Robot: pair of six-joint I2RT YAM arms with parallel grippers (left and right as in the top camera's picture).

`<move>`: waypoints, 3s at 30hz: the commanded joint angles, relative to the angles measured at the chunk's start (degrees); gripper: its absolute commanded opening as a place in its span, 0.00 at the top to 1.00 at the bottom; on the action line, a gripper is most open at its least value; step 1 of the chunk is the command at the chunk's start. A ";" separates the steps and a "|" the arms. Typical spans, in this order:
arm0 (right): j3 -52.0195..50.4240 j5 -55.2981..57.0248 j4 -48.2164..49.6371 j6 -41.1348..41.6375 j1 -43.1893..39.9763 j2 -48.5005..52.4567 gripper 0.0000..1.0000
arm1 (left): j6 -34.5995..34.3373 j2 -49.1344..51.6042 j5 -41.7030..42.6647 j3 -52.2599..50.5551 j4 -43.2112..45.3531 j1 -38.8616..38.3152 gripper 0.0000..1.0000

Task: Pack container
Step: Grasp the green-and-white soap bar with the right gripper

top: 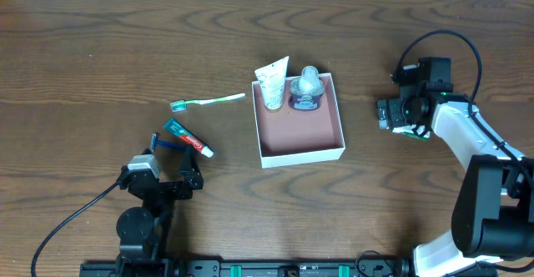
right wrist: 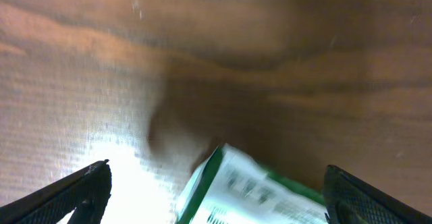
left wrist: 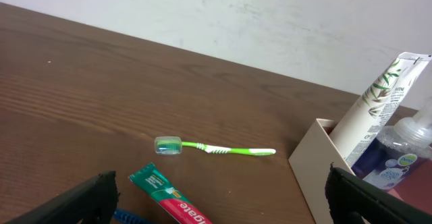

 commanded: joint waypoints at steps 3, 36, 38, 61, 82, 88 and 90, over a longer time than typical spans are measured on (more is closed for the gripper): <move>1.01 1.09 1.20 -2.75 -0.98 0.50 0.01 | 0.98 -0.33 0.59 -1.73 -0.57 0.24 0.02; 0.68 -5.25 -18.14 18.23 -3.39 0.48 0.07 | 0.98 -0.33 0.59 -1.73 -0.57 0.24 0.02; 0.74 -5.25 -16.74 18.23 -3.41 0.37 0.06 | 0.98 -0.33 0.59 -1.73 -0.57 0.24 0.02; 6.84 -6.86 2.73 -12.26 -3.39 1.20 0.01 | 0.98 -0.33 0.59 -1.73 -0.57 0.24 0.02; 6.80 -7.34 -2.21 -5.57 -3.48 9.62 0.06 | 0.98 -0.33 0.59 -1.73 -0.57 0.24 0.02; 6.69 -7.30 -8.11 3.63 -3.45 9.70 0.18 | 0.98 -0.33 0.59 -1.73 -0.57 0.24 0.02; 6.69 -7.30 -9.03 3.98 -3.45 9.70 0.20 | 0.98 -0.33 0.59 -1.73 -0.57 0.24 0.02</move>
